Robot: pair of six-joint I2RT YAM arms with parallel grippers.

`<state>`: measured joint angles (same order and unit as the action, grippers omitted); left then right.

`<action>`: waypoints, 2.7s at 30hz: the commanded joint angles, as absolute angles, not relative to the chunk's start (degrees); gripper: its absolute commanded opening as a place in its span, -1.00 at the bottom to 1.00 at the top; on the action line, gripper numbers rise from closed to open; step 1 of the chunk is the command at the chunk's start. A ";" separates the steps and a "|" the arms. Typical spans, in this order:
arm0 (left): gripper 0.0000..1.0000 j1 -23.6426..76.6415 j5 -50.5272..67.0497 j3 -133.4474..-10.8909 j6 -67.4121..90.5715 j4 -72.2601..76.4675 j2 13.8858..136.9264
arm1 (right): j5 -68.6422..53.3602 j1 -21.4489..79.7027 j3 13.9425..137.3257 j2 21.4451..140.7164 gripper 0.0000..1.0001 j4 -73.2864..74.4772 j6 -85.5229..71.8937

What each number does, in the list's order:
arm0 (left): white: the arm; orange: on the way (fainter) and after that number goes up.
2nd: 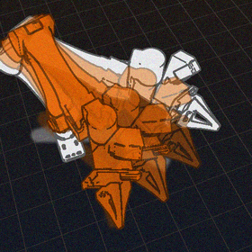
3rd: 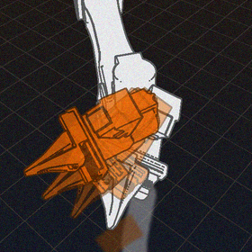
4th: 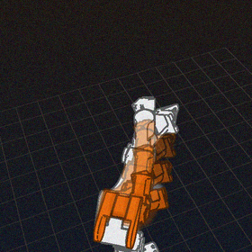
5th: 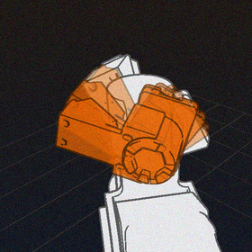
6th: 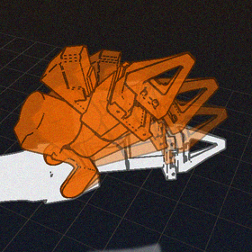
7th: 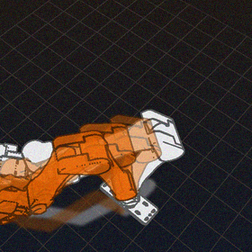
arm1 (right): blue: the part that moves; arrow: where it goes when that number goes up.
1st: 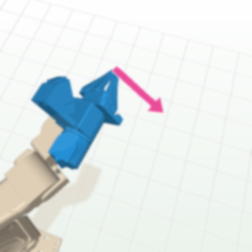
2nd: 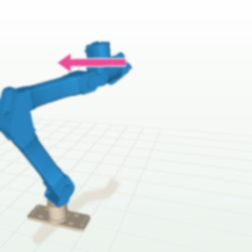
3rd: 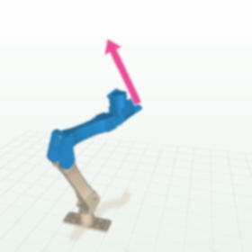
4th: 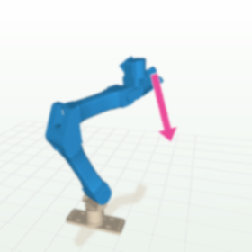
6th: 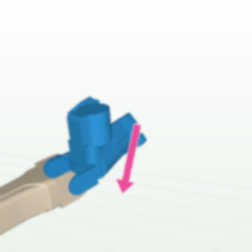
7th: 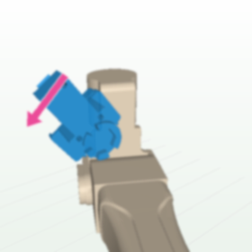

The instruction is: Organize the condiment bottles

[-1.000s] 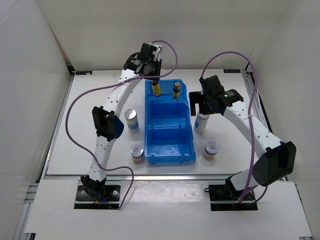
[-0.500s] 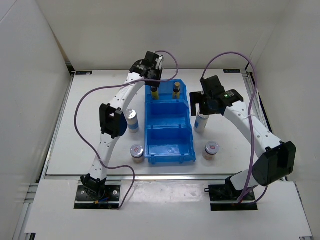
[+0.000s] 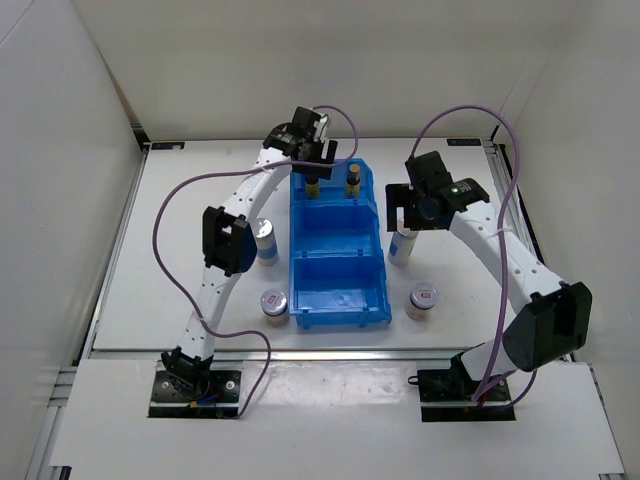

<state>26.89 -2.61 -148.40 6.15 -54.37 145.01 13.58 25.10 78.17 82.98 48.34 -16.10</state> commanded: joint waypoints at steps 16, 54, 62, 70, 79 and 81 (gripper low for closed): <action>1.00 24.62 -10.20 -134.84 13.62 -53.70 116.67 | 14.07 22.86 84.28 95.70 1.00 49.92 -19.68; 1.00 13.89 -10.55 -72.08 17.58 -43.07 73.13 | 14.77 41.04 89.91 96.23 -0.99 45.53 -16.35; 1.00 15.19 -6.42 -72.07 16.35 -42.54 76.54 | 18.89 41.04 92.98 104.84 -0.78 48.07 -17.48; 1.00 18.28 -4.58 -70.14 13.01 -38.68 79.80 | 18.90 41.04 94.92 106.79 0.41 48.78 -16.88; 1.00 20.39 -3.51 -68.99 11.43 -36.91 82.79 | 22.32 41.04 92.12 95.64 0.98 46.32 -16.35; 1.00 20.39 -3.52 -68.99 11.43 -36.91 83.32 | 22.32 41.04 90.27 90.98 0.98 45.18 -16.35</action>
